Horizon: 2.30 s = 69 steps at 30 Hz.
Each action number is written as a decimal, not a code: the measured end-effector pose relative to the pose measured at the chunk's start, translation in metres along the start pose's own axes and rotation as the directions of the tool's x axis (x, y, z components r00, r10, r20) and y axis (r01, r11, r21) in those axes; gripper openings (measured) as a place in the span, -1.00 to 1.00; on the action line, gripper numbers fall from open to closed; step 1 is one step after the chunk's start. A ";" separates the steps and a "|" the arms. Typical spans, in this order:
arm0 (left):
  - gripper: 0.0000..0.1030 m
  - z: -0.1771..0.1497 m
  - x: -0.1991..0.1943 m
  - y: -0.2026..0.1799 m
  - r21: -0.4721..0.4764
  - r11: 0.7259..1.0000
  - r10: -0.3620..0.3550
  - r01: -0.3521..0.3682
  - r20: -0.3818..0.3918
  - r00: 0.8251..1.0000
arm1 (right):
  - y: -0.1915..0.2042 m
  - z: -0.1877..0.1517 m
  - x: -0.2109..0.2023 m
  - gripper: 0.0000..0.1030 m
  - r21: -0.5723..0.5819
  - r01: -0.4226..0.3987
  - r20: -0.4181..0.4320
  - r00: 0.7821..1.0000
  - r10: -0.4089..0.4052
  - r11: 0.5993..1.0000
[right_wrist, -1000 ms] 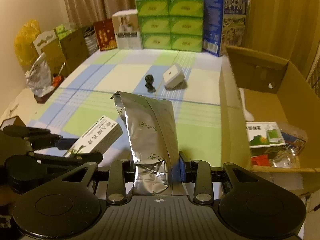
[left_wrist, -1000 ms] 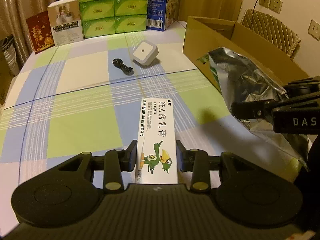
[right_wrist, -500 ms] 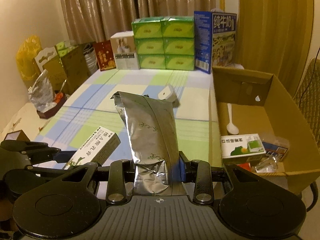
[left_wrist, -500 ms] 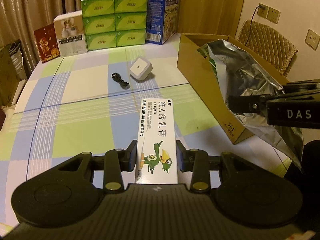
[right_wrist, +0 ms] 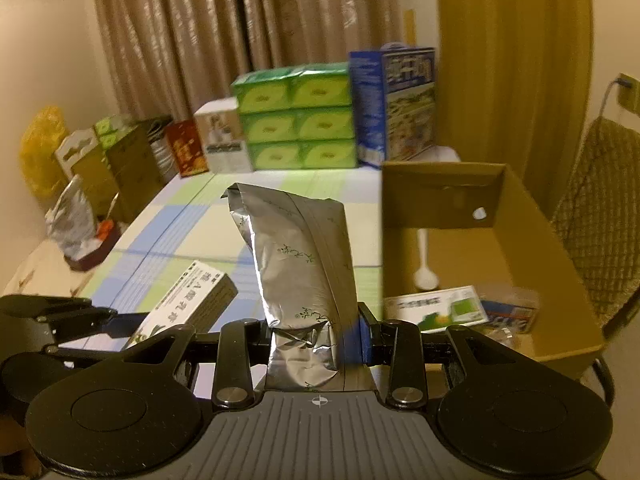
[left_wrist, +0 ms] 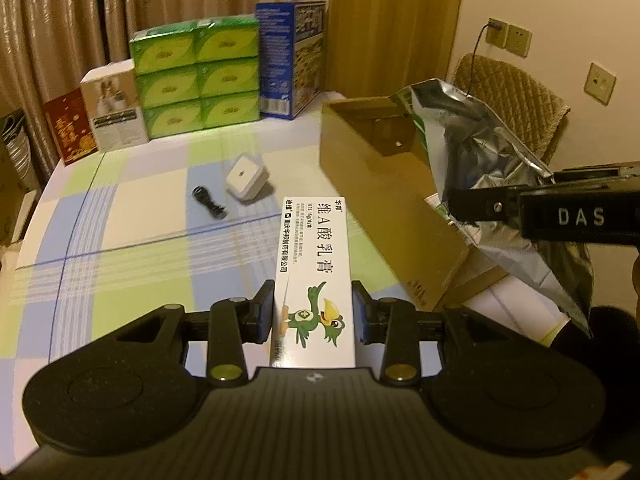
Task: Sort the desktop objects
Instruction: 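Lift both items and carry them toward the cardboard box, then drop the medicine box into the cardboard box with the left tool while the right holds the bag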
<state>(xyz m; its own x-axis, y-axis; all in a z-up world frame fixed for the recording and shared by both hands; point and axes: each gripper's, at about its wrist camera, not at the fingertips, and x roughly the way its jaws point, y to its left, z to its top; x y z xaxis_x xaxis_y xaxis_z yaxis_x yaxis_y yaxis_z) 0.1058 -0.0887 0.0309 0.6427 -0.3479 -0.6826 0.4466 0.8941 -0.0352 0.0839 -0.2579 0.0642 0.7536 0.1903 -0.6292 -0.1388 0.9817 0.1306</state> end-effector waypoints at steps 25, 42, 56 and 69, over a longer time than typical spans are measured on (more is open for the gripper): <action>-0.36 0.086 0.063 -0.110 0.089 0.983 -0.164 0.162 0.021 0.986 | -0.142 0.041 -0.016 -0.37 0.112 0.154 0.034 0.987 -0.159 0.982; -0.36 0.097 0.114 -0.125 0.073 0.980 -0.183 0.185 -0.032 0.983 | -0.178 0.047 0.016 -0.37 0.142 0.152 0.002 0.988 -0.154 0.978; -0.30 0.101 0.132 -0.118 0.063 0.981 -0.182 0.184 -0.033 0.983 | -0.180 0.050 0.034 -0.37 0.144 0.141 -0.014 0.990 -0.140 0.980; -0.23 0.094 0.114 -0.092 0.014 0.987 -0.159 0.159 0.000 0.987 | -0.175 0.052 0.040 -0.37 0.146 0.132 -0.020 0.991 -0.130 0.981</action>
<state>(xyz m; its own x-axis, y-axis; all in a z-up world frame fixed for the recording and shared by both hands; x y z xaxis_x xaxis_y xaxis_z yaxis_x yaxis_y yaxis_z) 0.1966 -0.2377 0.0252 0.5630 -0.4858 -0.6686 0.5522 0.8230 -0.1331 0.1718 -0.4232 0.0565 0.7521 0.0611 -0.6562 0.0568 0.9860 0.1569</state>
